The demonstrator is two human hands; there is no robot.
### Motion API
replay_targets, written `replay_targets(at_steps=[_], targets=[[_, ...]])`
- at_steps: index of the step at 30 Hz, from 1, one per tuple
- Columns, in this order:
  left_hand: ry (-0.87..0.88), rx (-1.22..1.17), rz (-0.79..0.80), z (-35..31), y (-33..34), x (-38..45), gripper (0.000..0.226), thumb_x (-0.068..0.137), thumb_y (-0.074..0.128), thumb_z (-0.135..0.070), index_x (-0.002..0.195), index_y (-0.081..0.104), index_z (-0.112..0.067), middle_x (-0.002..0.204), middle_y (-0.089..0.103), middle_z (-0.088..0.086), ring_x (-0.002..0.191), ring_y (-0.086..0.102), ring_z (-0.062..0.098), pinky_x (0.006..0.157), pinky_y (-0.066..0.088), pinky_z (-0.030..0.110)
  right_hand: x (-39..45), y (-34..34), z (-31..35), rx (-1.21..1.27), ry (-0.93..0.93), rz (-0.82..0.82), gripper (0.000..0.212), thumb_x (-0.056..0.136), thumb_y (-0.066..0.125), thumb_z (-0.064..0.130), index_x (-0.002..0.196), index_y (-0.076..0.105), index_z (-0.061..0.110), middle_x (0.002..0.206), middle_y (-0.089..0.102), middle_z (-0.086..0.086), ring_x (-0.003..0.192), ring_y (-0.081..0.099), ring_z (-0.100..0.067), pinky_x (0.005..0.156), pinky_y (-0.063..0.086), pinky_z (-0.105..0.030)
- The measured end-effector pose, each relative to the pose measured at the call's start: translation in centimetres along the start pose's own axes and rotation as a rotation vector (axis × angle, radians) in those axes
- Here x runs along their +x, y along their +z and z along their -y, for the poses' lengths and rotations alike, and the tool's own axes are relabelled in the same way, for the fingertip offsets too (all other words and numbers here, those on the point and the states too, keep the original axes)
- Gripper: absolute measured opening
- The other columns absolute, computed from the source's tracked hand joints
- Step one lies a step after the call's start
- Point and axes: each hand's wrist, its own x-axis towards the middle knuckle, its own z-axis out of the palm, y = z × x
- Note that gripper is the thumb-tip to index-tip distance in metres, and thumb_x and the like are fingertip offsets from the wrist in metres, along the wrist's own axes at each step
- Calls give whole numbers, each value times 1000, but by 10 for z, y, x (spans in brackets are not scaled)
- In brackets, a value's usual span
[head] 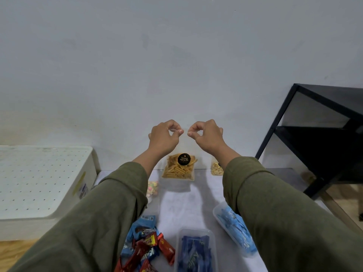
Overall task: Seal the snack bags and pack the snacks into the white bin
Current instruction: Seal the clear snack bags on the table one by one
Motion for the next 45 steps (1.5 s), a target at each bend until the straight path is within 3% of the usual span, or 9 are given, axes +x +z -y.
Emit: replay_targets(at_steps=[9,18,24,30,33,35,39,42,45], targets=[[96,184,58,-1,2,-4,10,89,57,-30,81,57,-37,87,61,-20,106,54,6,86,22,34,0,-2,3,-46,-12,-15,13,83,65,22,70,64,23,89,65,5,101,52,-17,84,22,-32],[38,226,7,-3,-1,-4,14,88,55,-20,80,57,-31,86,59,-16,103,53,10,83,23,34,-8,1,0,12,15,6,7,88,62,23,81,63,25,95,65,6,112,49,-21,89,24,-32],[94,257,47,3,2,-8,7,91,55,-31,91,62,-33,90,57,-21,111,48,9,103,25,50,-8,-4,2,-17,30,-15,14,84,65,21,70,62,23,83,60,7,100,52,-18,93,31,-36],[111,276,35,1,2,-6,5,90,56,-32,87,61,-33,89,58,-20,111,47,8,98,23,41,-10,-1,3,52,46,-1,9,81,70,27,73,65,28,86,69,6,102,57,-17,101,35,-41],[90,266,10,1,1,-5,6,89,57,-29,85,60,-32,89,57,-18,109,47,8,89,21,36,-10,0,2,92,44,-8,19,81,69,24,70,58,34,83,66,8,108,55,-21,99,40,-45],[76,263,1,1,2,-5,6,89,57,-30,87,62,-31,88,56,-19,110,46,8,94,23,39,-9,0,3,92,54,-11,26,82,68,20,64,56,34,83,66,4,106,55,-23,98,41,-45],[97,289,6,0,7,-5,9,90,55,-33,92,64,-32,93,60,-19,116,45,9,106,19,52,-4,-2,2,72,105,-27,24,83,67,16,64,58,28,87,63,-7,93,57,-22,81,44,-31],[129,335,27,-2,9,-3,12,91,54,-39,94,64,-33,98,64,-18,116,44,7,107,14,51,-3,-3,3,98,110,3,7,83,69,14,77,65,14,75,60,-1,72,54,-12,64,40,-21],[103,347,14,-4,10,1,11,91,53,-32,89,64,-33,97,65,-14,115,46,8,107,16,49,-6,-3,3,173,100,16,7,81,72,13,86,70,9,76,62,2,70,54,-5,58,38,-7]])
